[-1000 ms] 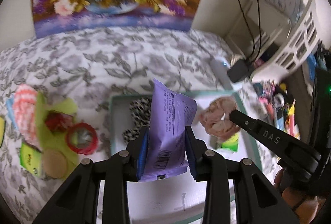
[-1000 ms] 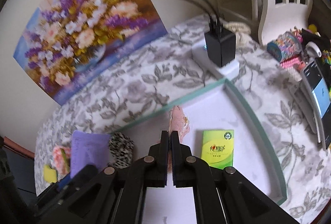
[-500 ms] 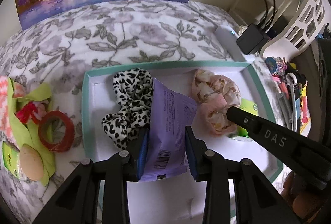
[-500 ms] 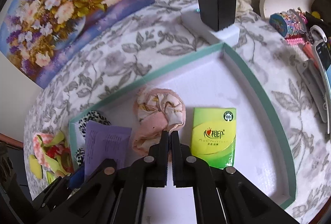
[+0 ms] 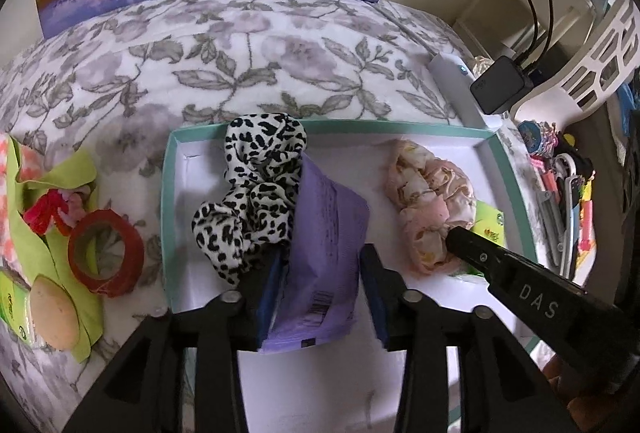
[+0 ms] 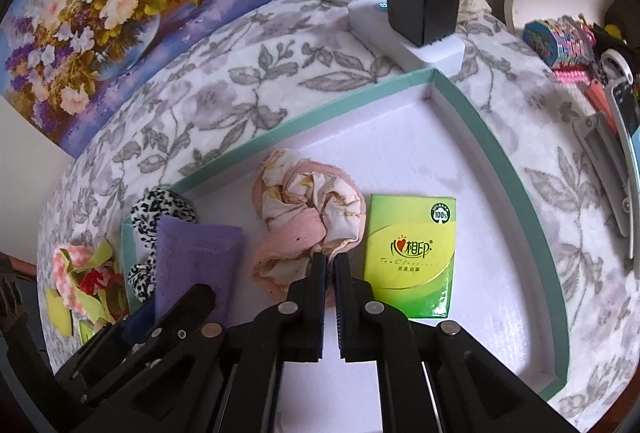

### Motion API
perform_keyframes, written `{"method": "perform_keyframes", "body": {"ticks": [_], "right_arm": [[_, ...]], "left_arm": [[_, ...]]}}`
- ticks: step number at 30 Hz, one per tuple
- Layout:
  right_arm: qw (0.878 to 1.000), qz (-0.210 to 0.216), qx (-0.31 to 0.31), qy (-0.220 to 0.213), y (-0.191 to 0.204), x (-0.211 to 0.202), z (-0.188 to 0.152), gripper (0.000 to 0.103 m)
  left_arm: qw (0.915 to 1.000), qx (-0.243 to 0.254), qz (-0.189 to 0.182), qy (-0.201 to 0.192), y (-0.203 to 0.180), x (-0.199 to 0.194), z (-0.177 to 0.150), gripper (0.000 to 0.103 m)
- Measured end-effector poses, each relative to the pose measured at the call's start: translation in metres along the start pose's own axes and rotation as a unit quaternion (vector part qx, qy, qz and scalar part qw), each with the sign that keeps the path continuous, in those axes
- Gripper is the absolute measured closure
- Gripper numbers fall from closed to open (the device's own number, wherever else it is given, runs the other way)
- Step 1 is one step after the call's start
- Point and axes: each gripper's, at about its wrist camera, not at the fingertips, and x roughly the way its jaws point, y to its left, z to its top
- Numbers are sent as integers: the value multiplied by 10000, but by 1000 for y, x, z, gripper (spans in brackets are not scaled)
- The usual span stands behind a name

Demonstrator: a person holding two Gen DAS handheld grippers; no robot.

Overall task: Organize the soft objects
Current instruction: 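Open the right tool to drop the pink scrunchie while the left tool releases the purple packet in the tray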

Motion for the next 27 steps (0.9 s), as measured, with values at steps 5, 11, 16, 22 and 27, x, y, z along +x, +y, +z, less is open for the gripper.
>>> {"method": "perform_keyframes", "body": {"ticks": [5, 11, 16, 22, 27], "right_arm": [[9999, -13, -120, -86, 6, -11, 2, 96], [9995, -82, -181, -246, 10, -26, 2, 67], [9992, -90, -248, -296, 13, -33, 2, 54], [9986, -143, -427, -293, 21, -34, -1, 37], [9984, -149, -480, -274, 25, -31, -3, 22]], "left_arm": [[10000, 22, -5, -11, 0, -11, 5, 38], [9997, -61, 219, -135, 9, -28, 12, 23], [9981, -197, 456, -353, 23, -43, 16, 14], [9942, -556, 788, -484, 47, -54, 18, 7], [9908, -835, 966, -450, 66, -56, 16, 7]]}}
